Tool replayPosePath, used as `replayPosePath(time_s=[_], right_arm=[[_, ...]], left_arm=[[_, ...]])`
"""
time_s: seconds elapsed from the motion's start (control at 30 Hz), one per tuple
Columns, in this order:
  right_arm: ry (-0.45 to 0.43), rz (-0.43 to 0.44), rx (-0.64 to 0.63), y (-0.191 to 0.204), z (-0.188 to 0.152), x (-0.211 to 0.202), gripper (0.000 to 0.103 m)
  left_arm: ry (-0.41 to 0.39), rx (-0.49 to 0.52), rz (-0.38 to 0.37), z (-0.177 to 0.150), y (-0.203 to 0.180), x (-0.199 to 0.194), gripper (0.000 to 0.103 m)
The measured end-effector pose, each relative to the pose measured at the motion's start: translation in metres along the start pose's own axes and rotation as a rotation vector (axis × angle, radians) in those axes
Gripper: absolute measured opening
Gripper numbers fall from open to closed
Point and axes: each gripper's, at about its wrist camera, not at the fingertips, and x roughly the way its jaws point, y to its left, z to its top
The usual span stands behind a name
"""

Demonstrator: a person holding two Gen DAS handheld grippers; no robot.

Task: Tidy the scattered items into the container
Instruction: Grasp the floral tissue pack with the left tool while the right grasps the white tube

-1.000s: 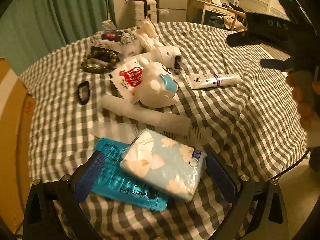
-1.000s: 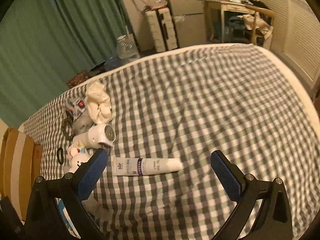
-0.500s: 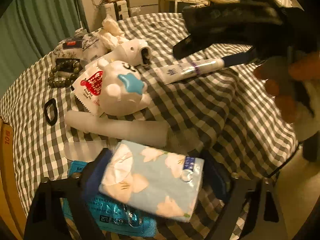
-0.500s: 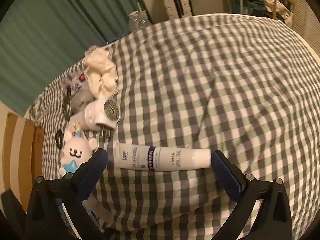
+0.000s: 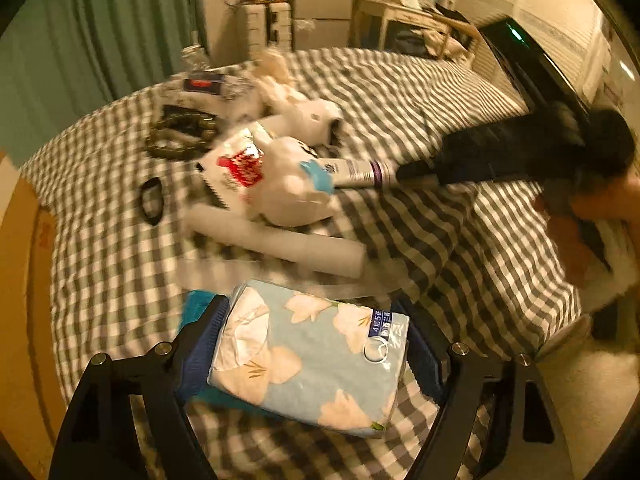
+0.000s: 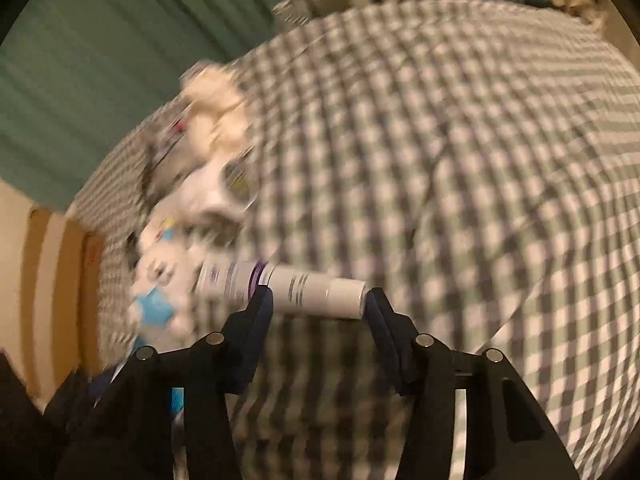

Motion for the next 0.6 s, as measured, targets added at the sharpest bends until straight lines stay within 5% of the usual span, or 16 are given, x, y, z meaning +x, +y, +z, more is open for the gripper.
replayPosePath(time_s=[0.07, 0.17, 0.27, 0.37, 0.43, 0.53, 0.6], right_arm=[[0.074, 0.03, -0.07, 0.013, -0.009, 0.0, 0.049], [0.052, 0.027, -0.179, 0.035, -0.013, -0.008, 0.049], [-0.015, -0.115, -0.258, 0.047, -0.013, -0.014, 0.074], [-0.027, -0.255, -0.337, 0.053, -0.005, -0.004, 0.074], [-0.014, -0.272, -0.392, 0.058, -0.006, 0.003, 0.074], [0.054, -0.25, -0.475, 0.069, -0.006, 0.021, 0.052], [0.085, -0.261, -0.501, 0.071, -0.008, 0.033, 0.048]], left_arm=[[-0.004, -0.034, 0.0, -0.001, 0.01, -0.005, 0.083], [-0.007, -0.089, 0.011, -0.004, 0.019, -0.01, 0.083], [0.009, -0.143, 0.052, -0.005, 0.028, -0.008, 0.083], [0.017, -0.164, 0.064, -0.005, 0.036, -0.008, 0.083], [0.019, -0.181, 0.06, -0.007, 0.039, -0.014, 0.083], [0.04, -0.224, 0.059, -0.003, 0.048, -0.007, 0.083], [0.05, -0.239, 0.059, -0.003, 0.053, -0.004, 0.083]])
